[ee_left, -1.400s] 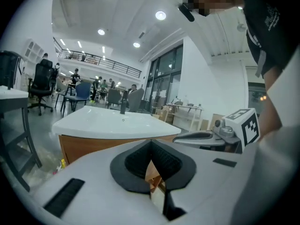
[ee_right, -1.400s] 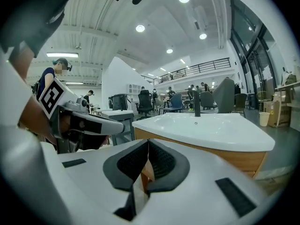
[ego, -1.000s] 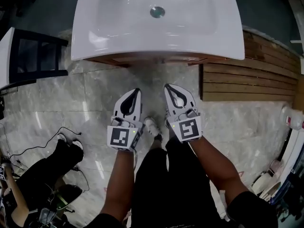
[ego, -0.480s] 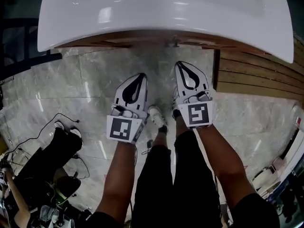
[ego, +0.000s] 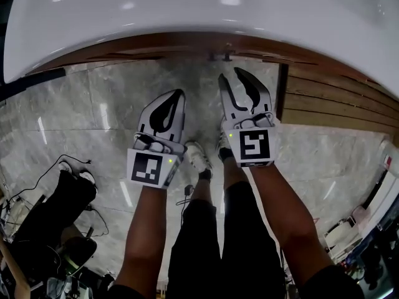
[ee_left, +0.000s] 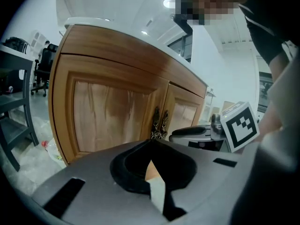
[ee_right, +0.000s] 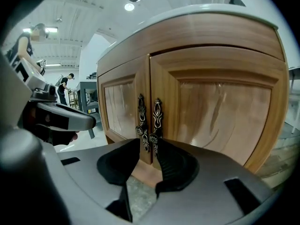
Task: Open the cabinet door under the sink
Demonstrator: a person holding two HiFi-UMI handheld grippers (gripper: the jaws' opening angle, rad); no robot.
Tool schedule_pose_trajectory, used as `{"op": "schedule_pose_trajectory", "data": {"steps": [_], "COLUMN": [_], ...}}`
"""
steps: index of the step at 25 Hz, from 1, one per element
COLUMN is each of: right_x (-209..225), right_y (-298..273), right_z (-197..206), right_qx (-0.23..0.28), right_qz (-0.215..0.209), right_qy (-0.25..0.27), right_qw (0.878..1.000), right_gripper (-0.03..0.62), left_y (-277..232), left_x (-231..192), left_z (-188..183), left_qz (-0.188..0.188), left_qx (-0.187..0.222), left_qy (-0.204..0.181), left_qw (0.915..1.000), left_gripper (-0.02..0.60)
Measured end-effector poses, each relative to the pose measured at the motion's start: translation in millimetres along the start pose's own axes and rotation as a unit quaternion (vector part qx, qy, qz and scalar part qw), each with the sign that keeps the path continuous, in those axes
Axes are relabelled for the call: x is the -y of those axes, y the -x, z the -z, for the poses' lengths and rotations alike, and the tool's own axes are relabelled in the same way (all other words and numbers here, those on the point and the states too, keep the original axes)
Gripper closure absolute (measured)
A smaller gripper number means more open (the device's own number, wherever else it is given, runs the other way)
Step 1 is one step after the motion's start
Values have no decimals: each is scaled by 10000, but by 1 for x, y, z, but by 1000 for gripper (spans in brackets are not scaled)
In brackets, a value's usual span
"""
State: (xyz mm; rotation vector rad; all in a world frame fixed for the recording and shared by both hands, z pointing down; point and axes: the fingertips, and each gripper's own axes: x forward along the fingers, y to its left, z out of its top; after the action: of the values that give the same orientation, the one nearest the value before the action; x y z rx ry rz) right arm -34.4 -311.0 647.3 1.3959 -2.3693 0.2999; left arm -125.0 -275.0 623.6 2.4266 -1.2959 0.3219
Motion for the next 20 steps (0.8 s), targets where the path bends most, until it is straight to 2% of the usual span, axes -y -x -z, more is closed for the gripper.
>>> {"op": "schedule_pose_trajectory", "data": {"steps": [6, 10, 12, 20], "right_x": [9, 13, 15, 14], "right_y": [-17, -26, -28, -30], "right_z": [2, -1, 0, 2], "right_qx": [-29, 0, -14, -45], "right_qz": [210, 279, 360, 629], "right_qy": [-217, -171, -191, -17], "right_qw": [9995, 9995, 9992, 9980], "right_gripper": [442, 439, 457, 462], "left_y": [-5, -8, -8, -8], "left_x": [0, 0, 0, -2], "left_z": [5, 8, 9, 12], "left_qz": [-100, -49, 10, -41], "left_qx": [-62, -63, -58, -56], "left_qy": [253, 199, 119, 232], "left_qw": [9996, 9998, 9999, 9997], "left_gripper": [563, 563, 563, 563]}}
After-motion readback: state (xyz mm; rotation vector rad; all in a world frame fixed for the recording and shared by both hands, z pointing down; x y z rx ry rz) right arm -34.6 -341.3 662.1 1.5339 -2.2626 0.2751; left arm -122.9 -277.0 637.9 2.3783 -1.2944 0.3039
